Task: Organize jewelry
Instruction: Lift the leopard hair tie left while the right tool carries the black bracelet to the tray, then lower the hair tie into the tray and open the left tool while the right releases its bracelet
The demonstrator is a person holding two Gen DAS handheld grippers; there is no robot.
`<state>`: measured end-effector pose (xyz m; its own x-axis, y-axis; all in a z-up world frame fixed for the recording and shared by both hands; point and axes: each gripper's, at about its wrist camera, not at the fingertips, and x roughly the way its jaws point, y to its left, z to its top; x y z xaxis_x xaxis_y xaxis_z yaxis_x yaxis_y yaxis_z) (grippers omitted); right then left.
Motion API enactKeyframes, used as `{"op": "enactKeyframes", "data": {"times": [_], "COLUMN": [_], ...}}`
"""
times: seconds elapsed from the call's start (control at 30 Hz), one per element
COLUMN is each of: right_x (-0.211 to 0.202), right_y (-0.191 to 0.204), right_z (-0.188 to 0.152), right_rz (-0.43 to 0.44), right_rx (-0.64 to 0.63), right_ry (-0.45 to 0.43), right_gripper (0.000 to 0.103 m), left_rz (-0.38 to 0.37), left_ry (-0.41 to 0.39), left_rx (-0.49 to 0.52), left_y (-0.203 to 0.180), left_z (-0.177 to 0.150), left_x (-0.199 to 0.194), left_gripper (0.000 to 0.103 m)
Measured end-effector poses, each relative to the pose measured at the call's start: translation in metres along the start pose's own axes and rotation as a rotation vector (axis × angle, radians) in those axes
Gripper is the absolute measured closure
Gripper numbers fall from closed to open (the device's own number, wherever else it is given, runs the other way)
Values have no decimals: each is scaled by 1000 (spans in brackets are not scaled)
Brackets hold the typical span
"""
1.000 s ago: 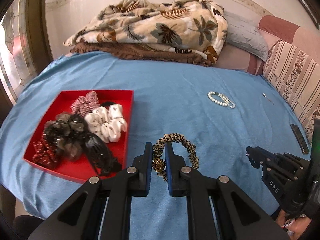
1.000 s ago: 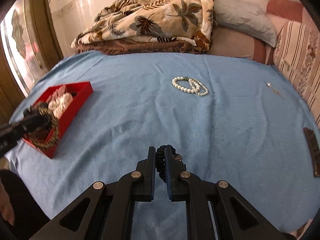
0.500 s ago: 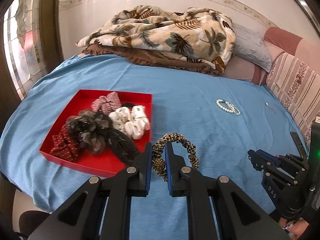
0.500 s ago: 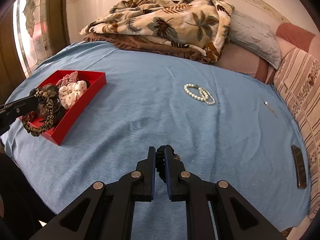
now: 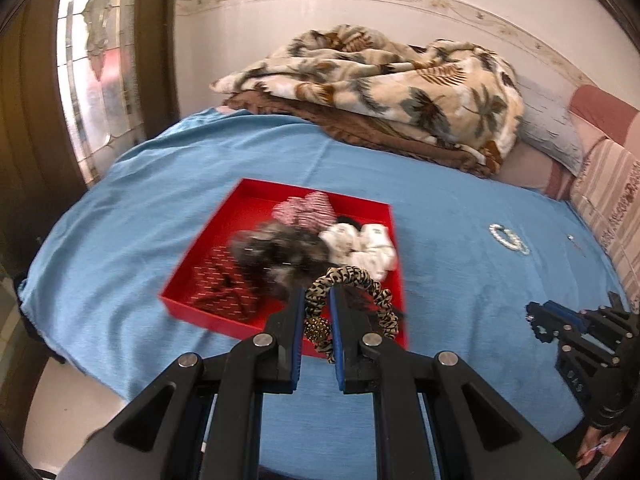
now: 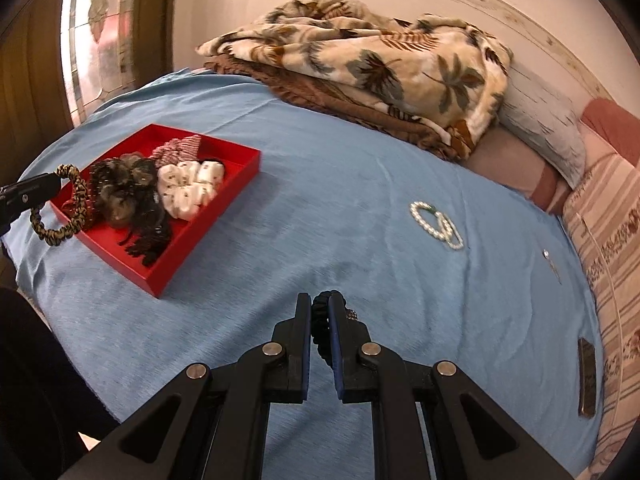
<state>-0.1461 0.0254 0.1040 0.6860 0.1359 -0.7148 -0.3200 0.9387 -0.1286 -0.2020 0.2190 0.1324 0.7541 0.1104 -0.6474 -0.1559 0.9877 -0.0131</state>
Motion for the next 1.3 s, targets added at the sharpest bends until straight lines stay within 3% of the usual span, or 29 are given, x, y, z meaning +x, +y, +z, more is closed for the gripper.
{"op": "enactKeyframes", "data": {"times": [0.17,0.53,1.0,1.3], "right_x": [-3,-2,17,49], "right_y": [16,55,102,148], "right_z": [14,53,83,92], "right_rz": [45,228,452,507], "right_rx": [-26,-46,-34,-77], "right_ry": [-12,-63,-74,-21], "right_gripper": [93,93,93,93], "left_rz": [43,24,29,-16], "left_ry": [-11,-9,86,146], "left_rx": [2,-117,-55,-49], "left_y": [29,77,75,82], "left_z": [13,75,112,121], "left_x": [3,37,145,189], "left_gripper": [91,91,91,91]}}
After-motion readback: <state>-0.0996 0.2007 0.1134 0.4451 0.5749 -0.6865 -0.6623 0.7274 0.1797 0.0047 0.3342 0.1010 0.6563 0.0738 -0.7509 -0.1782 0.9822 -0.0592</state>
